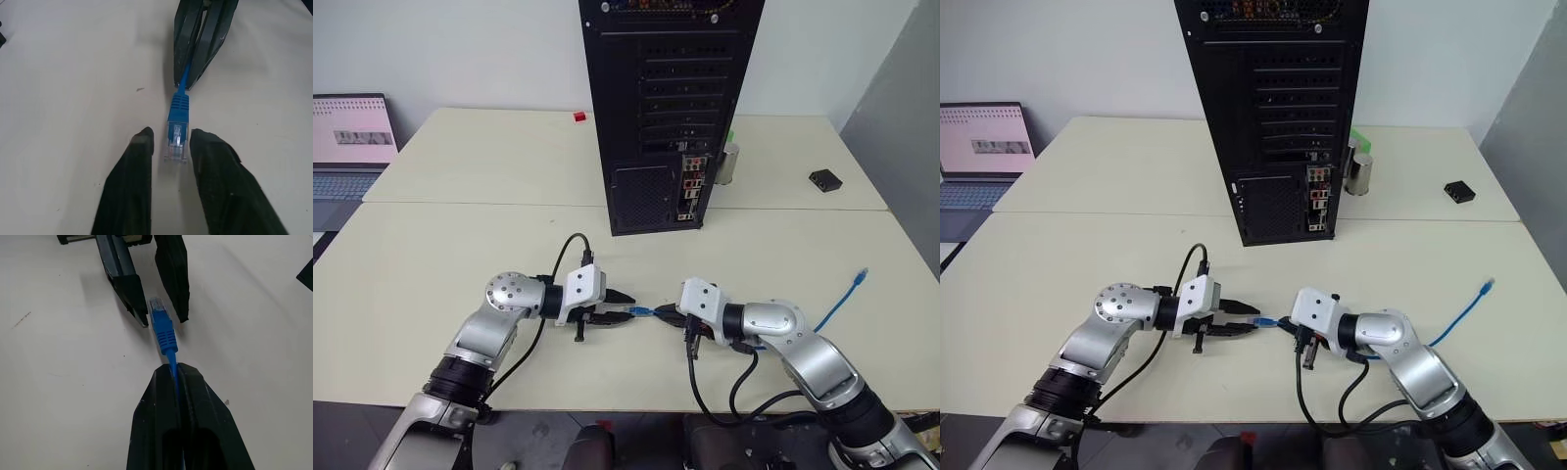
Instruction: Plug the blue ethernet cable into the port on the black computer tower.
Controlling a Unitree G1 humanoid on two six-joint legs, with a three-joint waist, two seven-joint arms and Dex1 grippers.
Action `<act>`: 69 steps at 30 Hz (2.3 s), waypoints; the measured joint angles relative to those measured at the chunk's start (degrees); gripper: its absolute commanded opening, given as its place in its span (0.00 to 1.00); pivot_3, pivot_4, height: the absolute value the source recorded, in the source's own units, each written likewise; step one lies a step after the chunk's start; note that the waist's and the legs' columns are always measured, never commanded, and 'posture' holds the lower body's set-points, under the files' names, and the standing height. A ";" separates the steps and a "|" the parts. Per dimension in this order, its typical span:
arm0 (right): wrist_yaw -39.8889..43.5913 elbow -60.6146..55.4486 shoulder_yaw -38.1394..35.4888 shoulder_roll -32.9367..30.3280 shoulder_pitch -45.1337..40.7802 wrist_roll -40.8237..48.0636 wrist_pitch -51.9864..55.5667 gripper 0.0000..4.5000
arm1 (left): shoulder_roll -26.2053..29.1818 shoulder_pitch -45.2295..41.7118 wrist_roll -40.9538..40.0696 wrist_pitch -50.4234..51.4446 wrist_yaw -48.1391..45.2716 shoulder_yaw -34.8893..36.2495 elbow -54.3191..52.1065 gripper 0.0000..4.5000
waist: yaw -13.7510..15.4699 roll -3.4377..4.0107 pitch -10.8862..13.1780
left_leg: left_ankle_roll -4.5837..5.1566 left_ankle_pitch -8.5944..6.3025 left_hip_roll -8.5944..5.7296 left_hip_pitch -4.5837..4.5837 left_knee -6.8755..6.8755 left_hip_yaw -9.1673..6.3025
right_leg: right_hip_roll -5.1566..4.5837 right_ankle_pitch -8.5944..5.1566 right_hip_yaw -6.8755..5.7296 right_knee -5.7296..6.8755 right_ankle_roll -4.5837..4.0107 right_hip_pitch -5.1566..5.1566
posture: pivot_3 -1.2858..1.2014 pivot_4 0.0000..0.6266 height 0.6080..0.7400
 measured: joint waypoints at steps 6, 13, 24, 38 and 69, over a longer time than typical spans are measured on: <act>-0.05 0.00 -0.18 -0.04 -0.45 -0.03 0.08 0.00 | -0.21 -0.28 0.32 -1.01 -0.08 -0.17 0.82 0.06 | 0.00 0.00 0.00 | 0.00 0.00 -0.01 0.00 0.00 0.00 | 0.00 0.00 0.00 0.00 0.00 0.00 | 0.52 0.24 1.00; 0.01 -0.04 -0.19 -0.07 -0.54 -0.01 0.12 0.14 | -0.36 -0.32 1.12 -1.80 0.15 -0.17 0.92 0.06 | 0.00 0.00 0.00 | 0.00 0.00 0.00 0.00 0.00 0.00 | 0.00 0.00 0.00 0.00 0.00 0.00 | 0.52 0.24 1.00; 4.06 -14.21 -14.70 -7.45 2.26 13.71 12.86 0.75 | -2.29 -0.97 5.35 -19.90 4.60 0.01 2.35 0.06 | 0.20 -0.03 -0.02 | 0.00 0.00 0.00 -0.03 0.01 -0.07 | -0.03 0.01 -0.03 -0.02 -0.01 0.03 | 0.52 0.24 1.00; -12.46 -17.88 -25.01 7.80 2.28 34.30 32.18 0.82 | -5.41 -7.69 25.17 -67.07 27.79 1.37 17.63 0.06 | 0.10 -0.01 -0.03 | 0.00 0.00 -0.02 -0.02 0.00 -0.07 | -0.04 0.03 -0.05 0.00 -0.01 0.04 | 0.52 0.24 1.00; -15.20 -12.19 -24.73 7.94 0.21 38.11 31.20 0.00 | -3.34 -9.45 35.98 -70.77 46.38 0.00 19.63 0.06 | 0.07 0.00 -0.03 | 0.00 0.00 -0.02 -0.02 -0.01 -0.08 | -0.04 0.03 -0.08 0.02 0.00 0.04 | 0.52 0.24 1.00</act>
